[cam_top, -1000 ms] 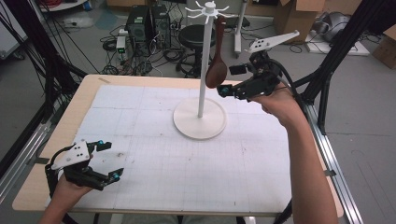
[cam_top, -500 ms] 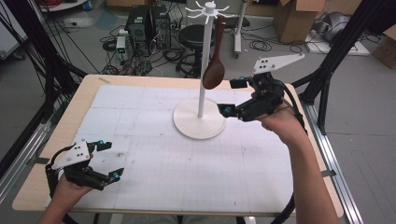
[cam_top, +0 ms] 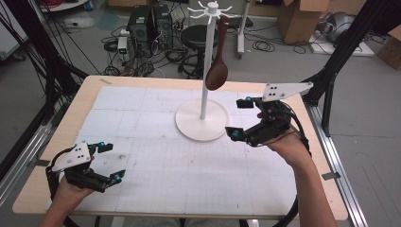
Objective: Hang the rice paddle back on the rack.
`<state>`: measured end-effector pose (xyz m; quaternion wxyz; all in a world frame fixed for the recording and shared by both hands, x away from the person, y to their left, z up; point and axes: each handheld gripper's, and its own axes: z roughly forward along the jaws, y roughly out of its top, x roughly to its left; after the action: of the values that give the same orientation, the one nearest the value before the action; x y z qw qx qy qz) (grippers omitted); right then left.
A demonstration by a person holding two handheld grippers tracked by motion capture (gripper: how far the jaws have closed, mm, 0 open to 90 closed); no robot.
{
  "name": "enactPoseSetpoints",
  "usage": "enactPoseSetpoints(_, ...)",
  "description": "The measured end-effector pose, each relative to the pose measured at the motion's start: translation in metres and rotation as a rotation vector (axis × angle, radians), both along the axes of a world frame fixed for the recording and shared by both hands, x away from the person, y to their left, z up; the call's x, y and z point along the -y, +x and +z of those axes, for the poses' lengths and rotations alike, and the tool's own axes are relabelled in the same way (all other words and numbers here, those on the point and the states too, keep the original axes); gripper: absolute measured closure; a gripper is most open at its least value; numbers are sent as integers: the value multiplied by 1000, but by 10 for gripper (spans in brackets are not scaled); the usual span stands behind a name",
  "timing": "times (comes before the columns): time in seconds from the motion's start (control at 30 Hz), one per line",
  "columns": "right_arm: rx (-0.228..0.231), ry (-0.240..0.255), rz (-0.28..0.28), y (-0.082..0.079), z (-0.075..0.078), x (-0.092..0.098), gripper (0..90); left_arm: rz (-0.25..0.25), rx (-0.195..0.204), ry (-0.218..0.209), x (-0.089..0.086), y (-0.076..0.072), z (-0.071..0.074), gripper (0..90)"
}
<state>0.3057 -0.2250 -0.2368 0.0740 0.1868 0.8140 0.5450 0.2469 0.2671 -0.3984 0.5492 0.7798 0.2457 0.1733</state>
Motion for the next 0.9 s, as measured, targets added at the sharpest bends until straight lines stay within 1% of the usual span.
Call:
enactPoseSetpoints(0.07,-10,9,7,-3,-6,3,7,4,-1,-3,-1,0,0,17)
enactPoseSetpoints(0.2,-12,14,14,-9,-16,7,6,6,-2,-12,-2,0,1,17)
enactPoseSetpoints(0.3,-8,17,9,-14,-24,9,6,4,-2,-15,-2,1,1,17)
enactPoseSetpoints(0.33,-9,14,9,-15,-25,10,7,5,-2,-15,-2,1,1,17)
enactPoseSetpoints(0.4,8,-3,-7,-19,-30,11,7,5,-3,-18,-2,0,1,17)
enactPoseSetpoints(0.53,17,-8,-13,-24,-39,12,7,5,-4,-27,-3,0,1,17)
enactPoseSetpoints(0.8,7,33,-15,-29,-60,14,7,5,-7,-48,-3,3,2,17)
enactPoseSetpoints(0.83,11,33,-18,-30,-62,15,7,7,-8,-50,-3,4,3,17)
enactPoseSetpoints(0.9,4,42,-26,-32,-68,16,7,5,-8,-53,-3,4,2,17)
